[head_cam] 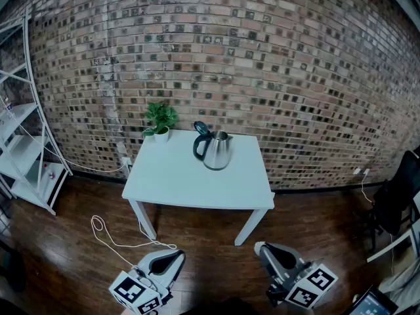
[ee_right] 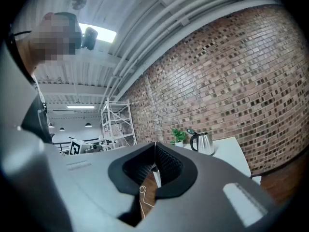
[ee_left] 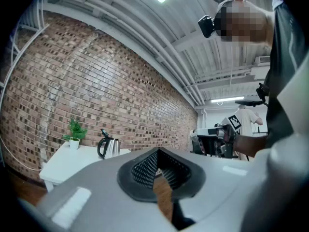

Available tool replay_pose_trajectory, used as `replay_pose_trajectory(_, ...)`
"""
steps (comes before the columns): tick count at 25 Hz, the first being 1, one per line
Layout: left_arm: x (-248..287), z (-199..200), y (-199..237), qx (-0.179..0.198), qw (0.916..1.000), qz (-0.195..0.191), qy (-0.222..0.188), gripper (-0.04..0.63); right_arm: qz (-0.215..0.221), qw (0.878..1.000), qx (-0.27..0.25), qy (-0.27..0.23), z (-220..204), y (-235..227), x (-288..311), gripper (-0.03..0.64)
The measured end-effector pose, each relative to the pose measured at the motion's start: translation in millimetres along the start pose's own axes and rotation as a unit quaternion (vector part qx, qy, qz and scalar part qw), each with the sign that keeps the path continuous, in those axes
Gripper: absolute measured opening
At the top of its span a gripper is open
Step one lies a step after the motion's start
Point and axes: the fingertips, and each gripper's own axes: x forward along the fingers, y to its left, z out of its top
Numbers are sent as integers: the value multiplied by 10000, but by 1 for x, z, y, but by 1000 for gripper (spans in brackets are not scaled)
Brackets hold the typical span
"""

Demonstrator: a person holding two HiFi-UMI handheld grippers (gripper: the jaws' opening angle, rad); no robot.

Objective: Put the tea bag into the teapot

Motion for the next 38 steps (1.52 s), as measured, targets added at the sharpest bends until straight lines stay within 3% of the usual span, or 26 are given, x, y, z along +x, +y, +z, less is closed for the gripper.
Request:
replay_pose_trajectory(5,26,5,24,-24,10000,-30,-6,0,100,9999,-61,78,3,-20,33,8)
replay_pose_trajectory(11,84,9,67,8,9999,45,-99,0,290,9996,-48,-10,12,-79,82,8)
replay_pose_trajectory(17,159,27,109,176,9994,260,116,2,542,9985,-30,-2,43,-150,136,8)
replay_pose_trajectory(21,204,41,136,79,9991,421,62,2,748,9971,-45,91,60,-188,169,8)
replay_pose_trajectory(26,256,38,161,208,9984,378,377,2,849,9963,4,96,74,-232,201,8)
replay_pose_trajectory(38,301,54,236,115,9988,365,321,2,693,9975,50,103,90,-279,289,8)
